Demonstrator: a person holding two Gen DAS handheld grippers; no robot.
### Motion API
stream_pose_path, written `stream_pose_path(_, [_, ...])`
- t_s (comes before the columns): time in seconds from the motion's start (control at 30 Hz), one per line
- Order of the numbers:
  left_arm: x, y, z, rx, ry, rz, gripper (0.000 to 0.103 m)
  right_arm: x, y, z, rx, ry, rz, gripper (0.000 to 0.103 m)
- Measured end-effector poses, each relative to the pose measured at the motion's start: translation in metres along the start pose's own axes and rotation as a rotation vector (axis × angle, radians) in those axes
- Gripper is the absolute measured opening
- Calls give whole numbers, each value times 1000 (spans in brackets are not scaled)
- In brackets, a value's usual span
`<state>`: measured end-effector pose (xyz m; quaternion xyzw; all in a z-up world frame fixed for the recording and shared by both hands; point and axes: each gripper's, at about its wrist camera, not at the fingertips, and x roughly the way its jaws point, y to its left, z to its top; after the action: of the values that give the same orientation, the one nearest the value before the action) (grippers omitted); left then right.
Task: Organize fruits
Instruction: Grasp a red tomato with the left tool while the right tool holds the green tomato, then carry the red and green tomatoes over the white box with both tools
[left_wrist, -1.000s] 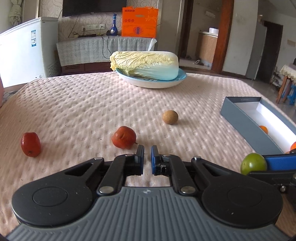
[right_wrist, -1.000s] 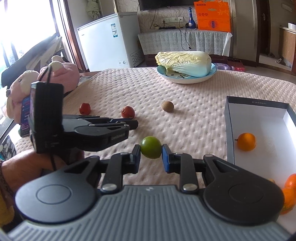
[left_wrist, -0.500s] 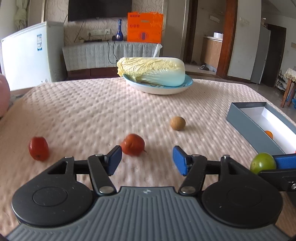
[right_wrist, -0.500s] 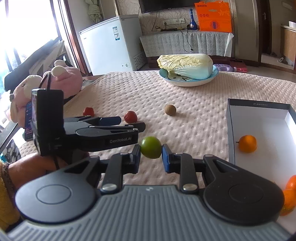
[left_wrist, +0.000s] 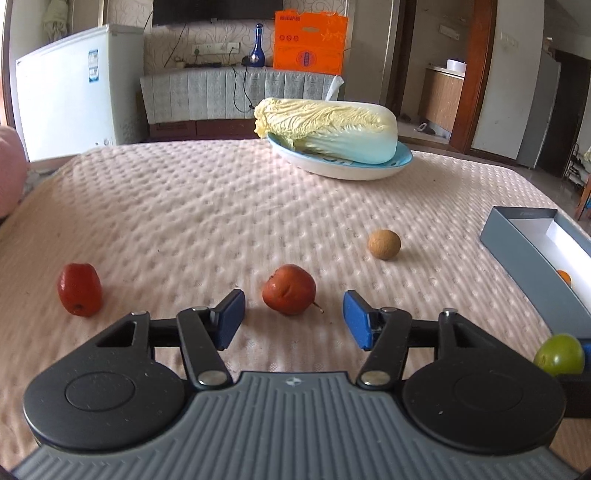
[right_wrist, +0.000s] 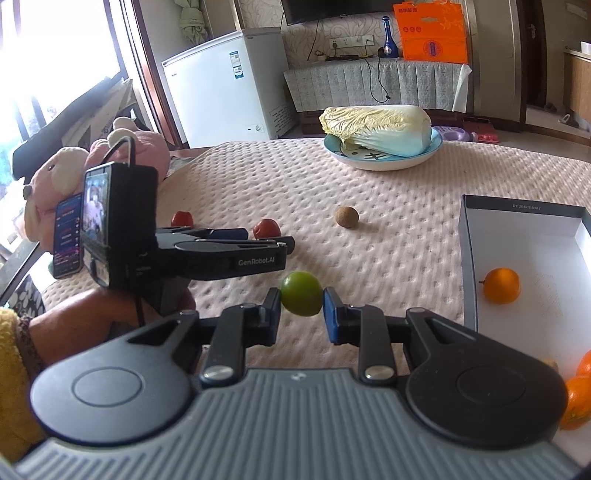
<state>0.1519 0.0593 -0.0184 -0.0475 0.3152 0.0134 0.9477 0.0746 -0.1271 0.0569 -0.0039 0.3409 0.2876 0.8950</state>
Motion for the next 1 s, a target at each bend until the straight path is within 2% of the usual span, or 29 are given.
stream_pose_path(0.13, [2, -3, 0, 15, 2, 4, 57, 2, 0, 0, 1, 4, -3, 28])
stream_pose_path(0.3, [1, -6, 0, 33, -1, 29, 36, 1, 1, 0, -2, 1, -3, 28])
stream_pose_path(0.73, [-15, 4, 8, -2, -15, 19, 35, -6, 3, 3, 0, -23, -14, 28])
stream_pose_path(1.0, [-37, -17, 17, 36, -61, -15, 35, -21, 2, 3, -8, -50, -14, 28])
